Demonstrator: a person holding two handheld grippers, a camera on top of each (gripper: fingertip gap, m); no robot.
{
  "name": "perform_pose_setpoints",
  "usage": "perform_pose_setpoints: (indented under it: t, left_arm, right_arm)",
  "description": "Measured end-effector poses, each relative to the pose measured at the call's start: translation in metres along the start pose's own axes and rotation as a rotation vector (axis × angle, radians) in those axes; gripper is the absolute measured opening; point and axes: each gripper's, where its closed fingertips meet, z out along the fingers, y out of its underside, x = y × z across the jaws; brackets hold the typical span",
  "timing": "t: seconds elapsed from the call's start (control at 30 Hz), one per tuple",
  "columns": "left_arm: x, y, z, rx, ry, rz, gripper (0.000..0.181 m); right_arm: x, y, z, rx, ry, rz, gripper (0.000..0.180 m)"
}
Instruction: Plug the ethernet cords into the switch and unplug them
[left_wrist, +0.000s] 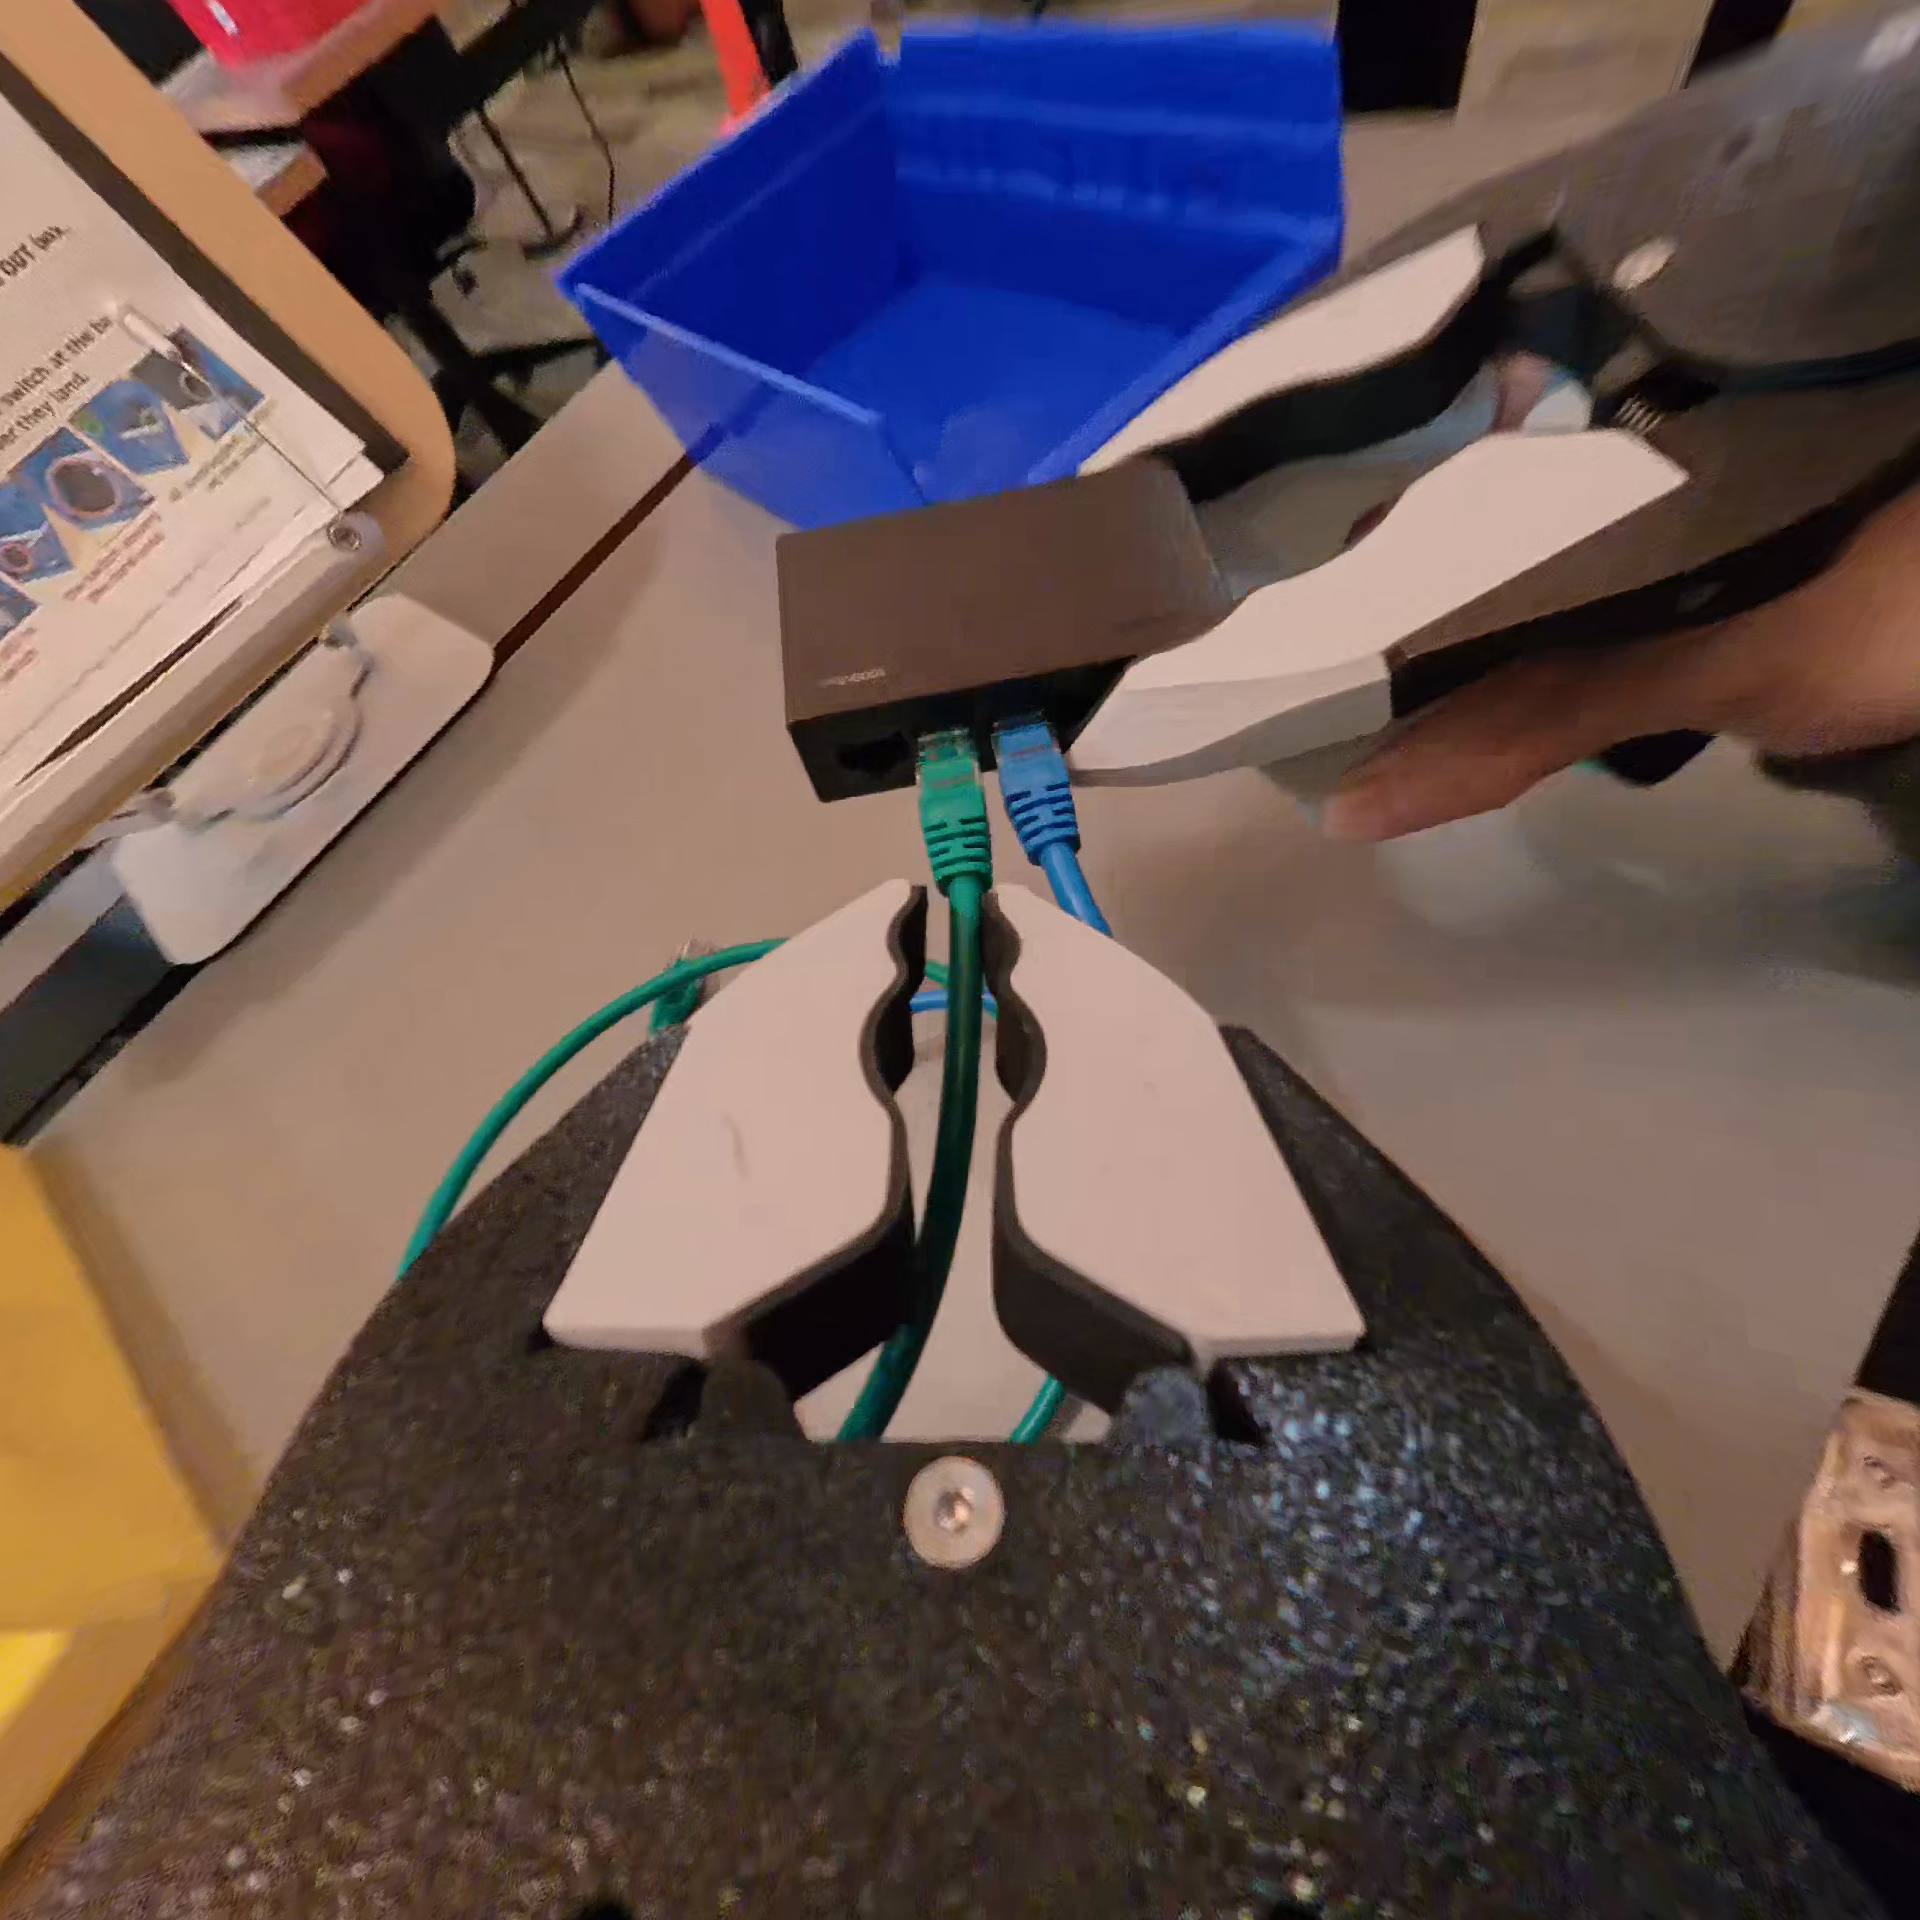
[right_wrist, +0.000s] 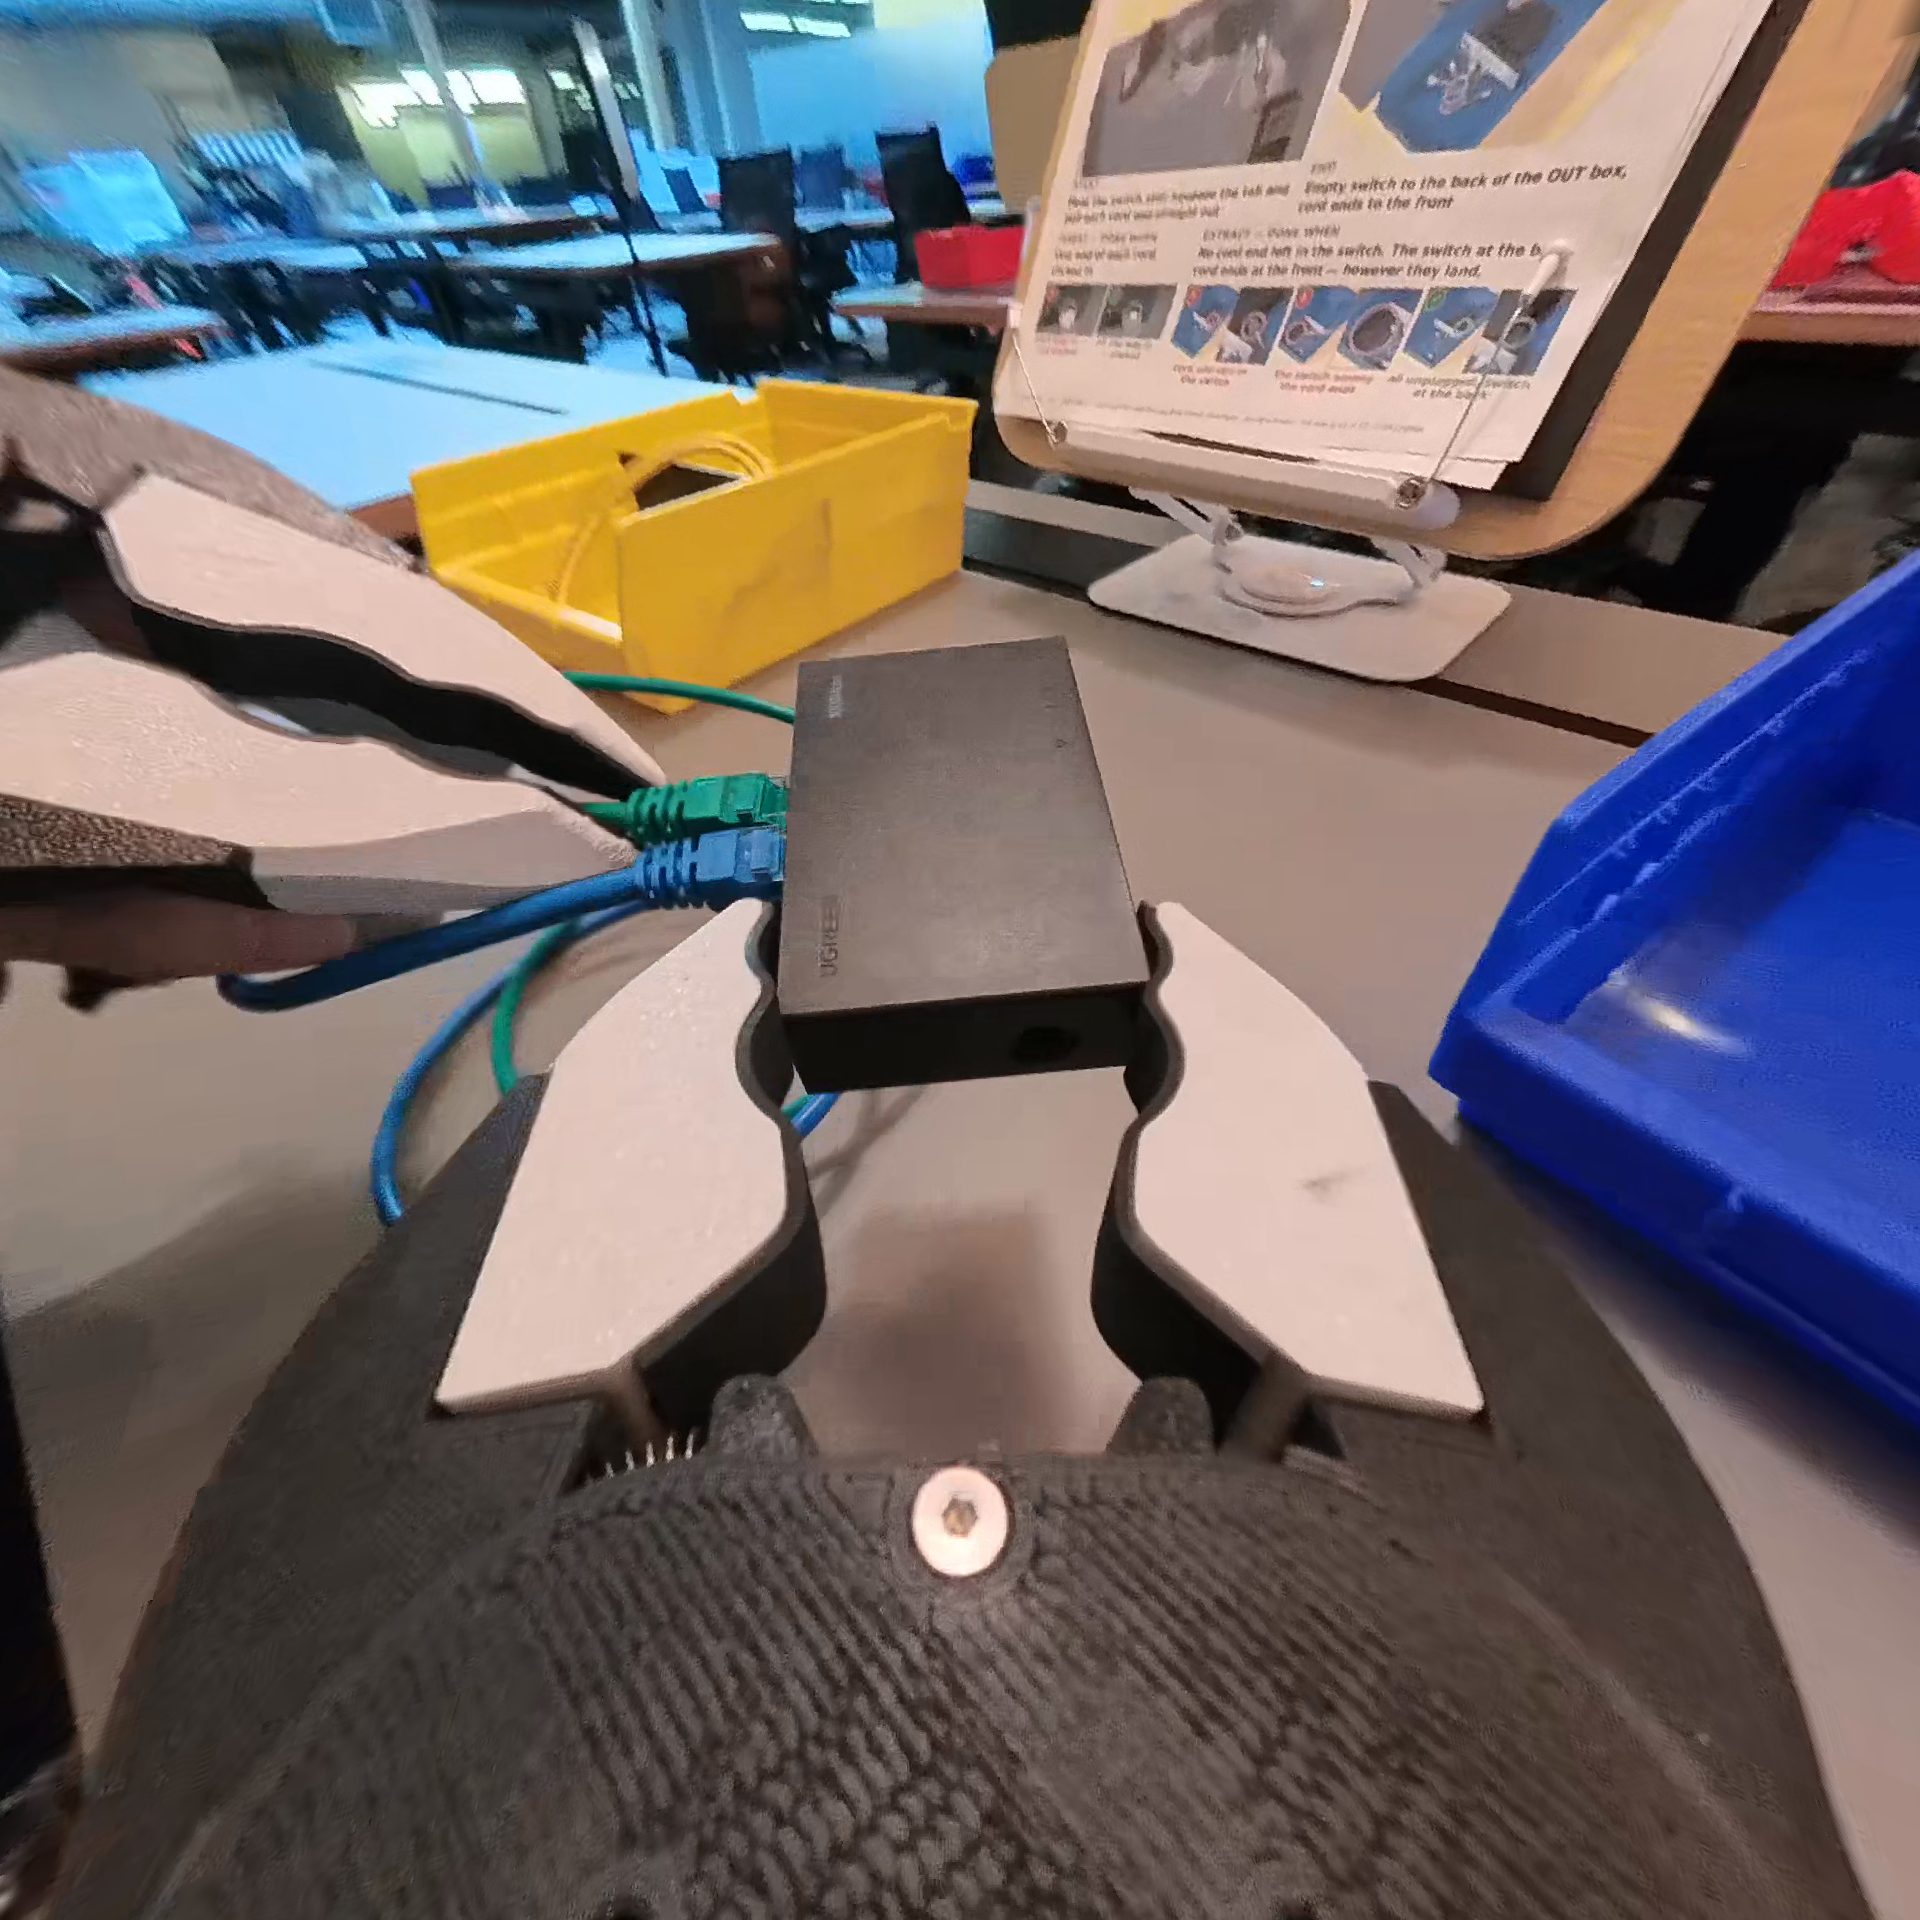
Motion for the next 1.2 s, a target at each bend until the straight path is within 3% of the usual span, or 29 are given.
perform_pose_setpoints:
  t: [0.03, 0.27, 0.43, 0.6, 0.9, 1.2]
  left_arm:
    - [0.0, -0.004, -0.002, 0.039, 0.012, -0.026, 0.011]
    - [0.003, -0.013, -0.008, 0.107, 0.004, 0.011, 0.007]
    - [0.0, -0.005, -0.013, 0.037, -0.015, 0.077, 0.021]
    - [0.004, -0.006, -0.012, 0.023, 0.0, 0.036, 0.008]
    - [0.0, -0.01, -0.015, 0.069, -0.166, 0.097, 0.005]
    - [-0.001, -0.012, -0.016, 0.067, -0.14, 0.177, 0.005]
  right_arm:
    - [0.001, -0.002, -0.001, 0.019, -0.012, 0.021, 0.064]
    - [-0.002, -0.008, -0.003, 0.051, -0.015, 0.004, 0.064]
    - [-0.002, -0.009, -0.004, 0.06, -0.021, 0.003, 0.064]
    - [-0.007, -0.012, -0.003, 0.076, -0.037, 0.008, 0.064]
    - [-0.01, -0.014, -0.003, 0.107, -0.035, -0.023, 0.064]
    - [-0.013, -0.012, -0.003, 0.165, -0.081, -0.012, 0.063]
